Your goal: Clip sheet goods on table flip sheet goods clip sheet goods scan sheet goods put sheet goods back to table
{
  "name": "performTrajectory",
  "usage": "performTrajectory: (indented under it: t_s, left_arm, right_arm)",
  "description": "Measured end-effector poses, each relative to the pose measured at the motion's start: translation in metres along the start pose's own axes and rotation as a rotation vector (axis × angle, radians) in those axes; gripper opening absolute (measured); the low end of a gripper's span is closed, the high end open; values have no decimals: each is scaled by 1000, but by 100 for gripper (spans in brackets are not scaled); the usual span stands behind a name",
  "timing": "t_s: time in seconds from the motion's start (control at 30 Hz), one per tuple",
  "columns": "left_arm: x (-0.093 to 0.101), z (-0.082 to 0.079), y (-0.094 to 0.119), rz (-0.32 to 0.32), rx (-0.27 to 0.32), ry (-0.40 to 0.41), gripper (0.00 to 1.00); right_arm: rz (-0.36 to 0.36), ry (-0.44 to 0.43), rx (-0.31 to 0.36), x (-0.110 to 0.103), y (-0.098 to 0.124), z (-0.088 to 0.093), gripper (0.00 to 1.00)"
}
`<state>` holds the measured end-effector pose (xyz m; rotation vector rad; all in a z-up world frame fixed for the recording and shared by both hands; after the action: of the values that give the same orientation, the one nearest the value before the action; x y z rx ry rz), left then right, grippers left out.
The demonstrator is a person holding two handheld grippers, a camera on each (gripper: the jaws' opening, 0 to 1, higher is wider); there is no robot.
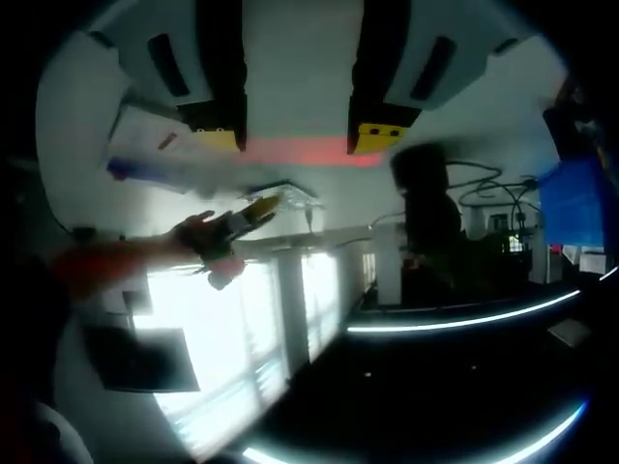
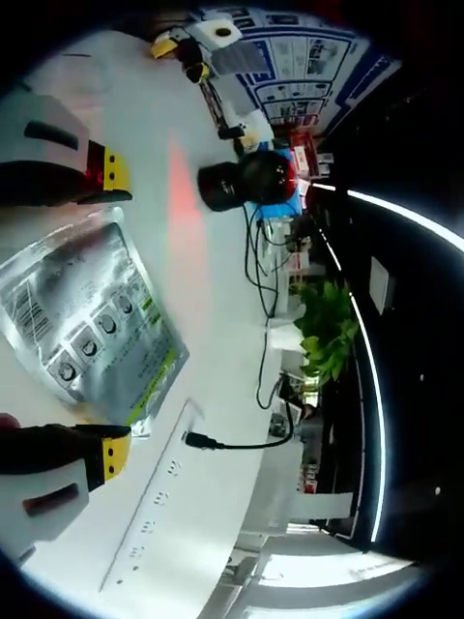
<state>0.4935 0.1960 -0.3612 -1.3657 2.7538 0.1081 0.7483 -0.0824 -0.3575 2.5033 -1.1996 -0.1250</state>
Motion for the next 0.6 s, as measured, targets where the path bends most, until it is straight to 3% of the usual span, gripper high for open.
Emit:
performTrajectory:
  t_s: [0.23, 0.37, 0.6]
  left_arm:
    - [0, -1, 0, 5, 4, 4, 34]
    - [0, 0, 0, 7, 2, 3, 34]
    - [0, -1, 0, 6, 3, 6, 34]
  right_arm:
    - [16, -9, 74, -2, 36, -12, 87]
    - [64, -9, 155, 0, 64, -22, 84]
    - [103, -45, 221, -6, 100, -24, 84]
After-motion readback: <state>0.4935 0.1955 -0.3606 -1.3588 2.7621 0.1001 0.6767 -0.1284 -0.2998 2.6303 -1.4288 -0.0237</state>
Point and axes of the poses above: the point that each gripper's makers call its tool centre point, and the gripper's own axes: y roughly backward along the fingers, x roughly to its right, z roughly out of its underside, the point moved 9 cm from there along y, roughly backward along the fingers, and after that the axes turned 11 degrees about z, right-handed, at the moved point
